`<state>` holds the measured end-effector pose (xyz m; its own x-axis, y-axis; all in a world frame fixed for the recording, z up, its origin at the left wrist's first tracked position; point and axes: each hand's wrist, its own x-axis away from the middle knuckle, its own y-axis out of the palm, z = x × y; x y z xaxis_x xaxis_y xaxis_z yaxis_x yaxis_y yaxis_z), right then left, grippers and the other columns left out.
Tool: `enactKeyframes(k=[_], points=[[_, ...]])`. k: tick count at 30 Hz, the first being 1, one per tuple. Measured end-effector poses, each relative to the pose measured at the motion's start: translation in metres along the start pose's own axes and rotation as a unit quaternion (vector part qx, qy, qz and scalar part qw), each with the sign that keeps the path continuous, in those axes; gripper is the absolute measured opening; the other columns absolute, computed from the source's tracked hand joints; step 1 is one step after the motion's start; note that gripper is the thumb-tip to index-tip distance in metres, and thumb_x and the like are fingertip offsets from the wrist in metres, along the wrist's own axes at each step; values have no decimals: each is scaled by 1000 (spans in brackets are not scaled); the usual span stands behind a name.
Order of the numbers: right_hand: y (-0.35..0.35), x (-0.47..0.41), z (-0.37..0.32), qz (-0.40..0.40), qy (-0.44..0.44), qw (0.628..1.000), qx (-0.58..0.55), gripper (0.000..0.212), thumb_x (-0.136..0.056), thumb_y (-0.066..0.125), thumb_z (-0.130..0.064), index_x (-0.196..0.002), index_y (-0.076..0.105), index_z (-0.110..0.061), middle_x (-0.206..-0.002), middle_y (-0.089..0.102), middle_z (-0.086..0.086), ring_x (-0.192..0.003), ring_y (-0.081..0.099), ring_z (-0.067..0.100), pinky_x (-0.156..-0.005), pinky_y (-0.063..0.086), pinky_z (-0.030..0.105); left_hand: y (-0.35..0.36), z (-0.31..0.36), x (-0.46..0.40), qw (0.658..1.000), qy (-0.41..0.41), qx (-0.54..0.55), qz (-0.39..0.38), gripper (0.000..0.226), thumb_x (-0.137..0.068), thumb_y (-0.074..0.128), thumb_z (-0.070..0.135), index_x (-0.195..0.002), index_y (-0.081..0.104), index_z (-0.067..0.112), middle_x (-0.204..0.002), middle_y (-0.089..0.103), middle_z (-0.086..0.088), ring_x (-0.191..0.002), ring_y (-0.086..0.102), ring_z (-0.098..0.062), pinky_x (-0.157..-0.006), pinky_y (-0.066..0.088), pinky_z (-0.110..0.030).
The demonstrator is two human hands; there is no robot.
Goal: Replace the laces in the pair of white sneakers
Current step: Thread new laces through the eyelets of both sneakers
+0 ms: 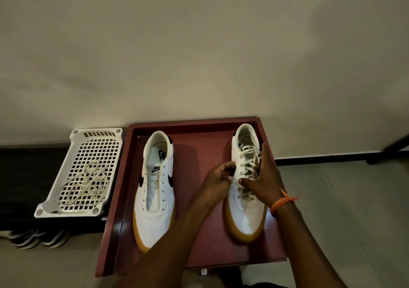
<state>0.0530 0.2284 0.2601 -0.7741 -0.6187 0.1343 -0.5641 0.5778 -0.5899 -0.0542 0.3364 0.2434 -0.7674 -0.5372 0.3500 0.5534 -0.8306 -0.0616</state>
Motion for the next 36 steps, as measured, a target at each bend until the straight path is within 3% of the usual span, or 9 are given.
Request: enactKeyframes(k=[3, 7, 10, 13, 17, 22, 25, 31, 36], points=[[5, 5, 1, -30, -11, 999, 27, 117, -79, 72, -2, -154, -16, -22, -156, 29, 9, -138, 38, 27, -98, 37, 25, -5, 0, 6, 999, -16, 3, -36, 45, -94, 49, -7, -127, 59, 23, -118, 66, 7, -111, 63, -13, -93, 53, -25], [14, 12, -5, 29, -5, 998, 46, 125, -77, 72, -4, -146, -28, -33, -160, 17, 13, -143, 29, 34, -112, 35, 45, -27, 8, 29, 991, 24, -128, 4, 38, -99, 48, 3, -134, 53, 16, -118, 58, 8, -118, 56, -13, -93, 45, -18], [21, 25, -24, 117, 1, 991, 61, 118, -73, 75, -10, -155, -10, -19, -161, 13, 17, -148, 17, 36, -118, 23, 52, -62, 18, 46, 979, 54, -175, 88, 32, -96, 54, 5, -126, 60, 11, -118, 63, 0, -110, 60, -13, -94, 45, -19], [52, 51, -63, 169, -71, 977, 106, 97, -71, 67, -17, -154, 16, -14, -156, 21, 22, -145, 19, 40, -114, 24, 54, -107, 27, 66, 962, 107, -197, 156, 27, -91, 56, -2, -111, 69, 11, -106, 68, 3, -100, 64, -10, -80, 41, -3], [111, 70, -111, 65, -87, 993, 38, 81, -76, 67, -19, -148, 32, -11, -147, 35, 18, -135, 34, 36, -110, 33, 48, -170, 34, 86, 938, 122, -209, 248, 25, -89, 55, -3, -100, 71, 13, -94, 67, 9, -87, 63, -5, -72, 39, -1], [186, 78, -139, -48, -66, 989, 122, 99, -78, 74, -47, -153, 18, -15, -154, 23, 18, -141, 25, 37, -111, 31, 50, -258, -6, 96, 865, 92, -333, 364, 26, -77, 59, -8, -96, 72, 5, -96, 71, -10, -93, 64, -26, -87, 45, -35], [214, 85, -136, -65, -38, 976, 202, 116, -75, 73, -58, -156, -2, -21, -160, -11, 20, -147, 4, 42, -113, 27, 57, -299, -45, 94, 855, 4, -379, 354, 33, -77, 61, -6, -108, 66, 3, -108, 65, -19, -105, 59, -40, -92, 46, -48], [221, 81, -122, 3, -40, 984, 174, 108, -77, 78, -39, -156, 6, -24, -162, 0, 13, -139, 29, 41, -98, 45, 54, -322, -83, 85, 851, -111, -446, 256, 53, -85, 70, 21, -134, 51, 11, -127, 52, -19, -118, 51, -40, -97, 46, -52], [213, 76, -109, 20, -42, 984, 170, 115, -74, 80, -37, -156, 1, -26, -163, 0, 10, -137, 31, 42, -93, 50, 55, -326, -91, 75, 848, -92, -456, 254, 17, -83, 70, 13, -98, 67, 5, -99, 62, -21, -94, 62, -39, -80, 53, -46]])
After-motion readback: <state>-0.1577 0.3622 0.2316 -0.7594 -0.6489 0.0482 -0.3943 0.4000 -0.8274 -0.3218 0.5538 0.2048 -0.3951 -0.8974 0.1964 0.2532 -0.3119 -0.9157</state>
